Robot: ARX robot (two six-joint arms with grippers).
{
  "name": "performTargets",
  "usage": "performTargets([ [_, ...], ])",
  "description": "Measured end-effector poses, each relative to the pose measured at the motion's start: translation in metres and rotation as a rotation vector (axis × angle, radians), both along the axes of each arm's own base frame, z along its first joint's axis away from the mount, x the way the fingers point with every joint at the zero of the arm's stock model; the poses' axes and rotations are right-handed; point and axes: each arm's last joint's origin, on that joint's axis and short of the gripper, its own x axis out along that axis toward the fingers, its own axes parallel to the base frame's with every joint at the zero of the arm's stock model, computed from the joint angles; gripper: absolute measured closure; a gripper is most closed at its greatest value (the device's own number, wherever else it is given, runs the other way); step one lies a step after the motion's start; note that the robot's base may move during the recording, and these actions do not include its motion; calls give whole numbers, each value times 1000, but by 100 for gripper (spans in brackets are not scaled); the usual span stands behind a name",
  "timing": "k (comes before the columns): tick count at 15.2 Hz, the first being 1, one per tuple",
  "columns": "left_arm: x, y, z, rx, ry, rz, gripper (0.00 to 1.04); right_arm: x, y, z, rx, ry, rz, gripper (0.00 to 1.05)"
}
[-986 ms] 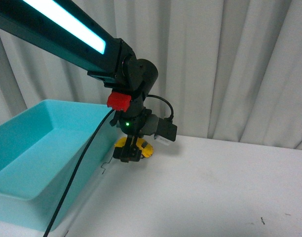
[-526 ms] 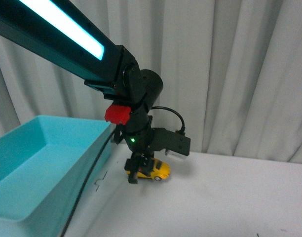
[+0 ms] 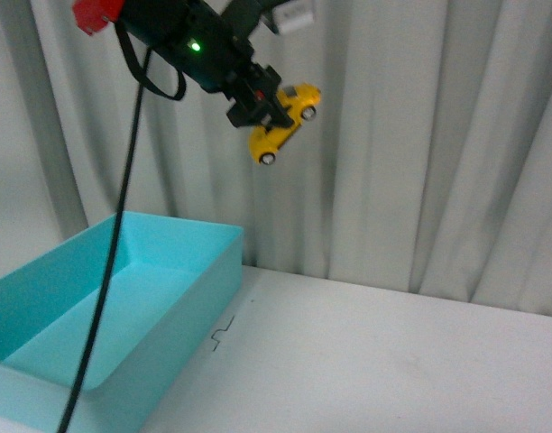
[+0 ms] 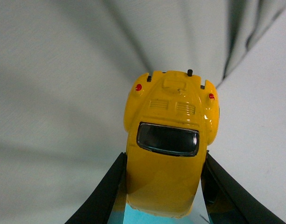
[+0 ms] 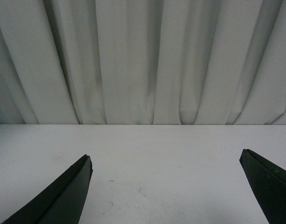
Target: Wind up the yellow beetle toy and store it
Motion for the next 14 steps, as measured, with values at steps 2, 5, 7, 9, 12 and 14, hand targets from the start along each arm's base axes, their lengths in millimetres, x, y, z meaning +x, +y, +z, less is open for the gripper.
performTargets([
  [2, -12, 50, -11, -95, 105, 274, 66, 0, 0, 0, 0, 0, 0, 7],
  [5, -18, 90, -47, -166, 232, 532, 66, 0, 0, 0, 0, 0, 0, 7],
  [7, -19, 104, -65, -144, 276, 649, 66, 0, 0, 0, 0, 0, 0, 7],
  [9, -18, 115, -92, -106, 328, 730, 66, 0, 0, 0, 0, 0, 0, 7],
  [12, -10, 126, -141, -38, 415, 808, 66, 0, 0, 0, 0, 0, 0, 7],
  [14, -10, 132, -161, 1, 447, 854, 66, 0, 0, 0, 0, 0, 0, 7],
])
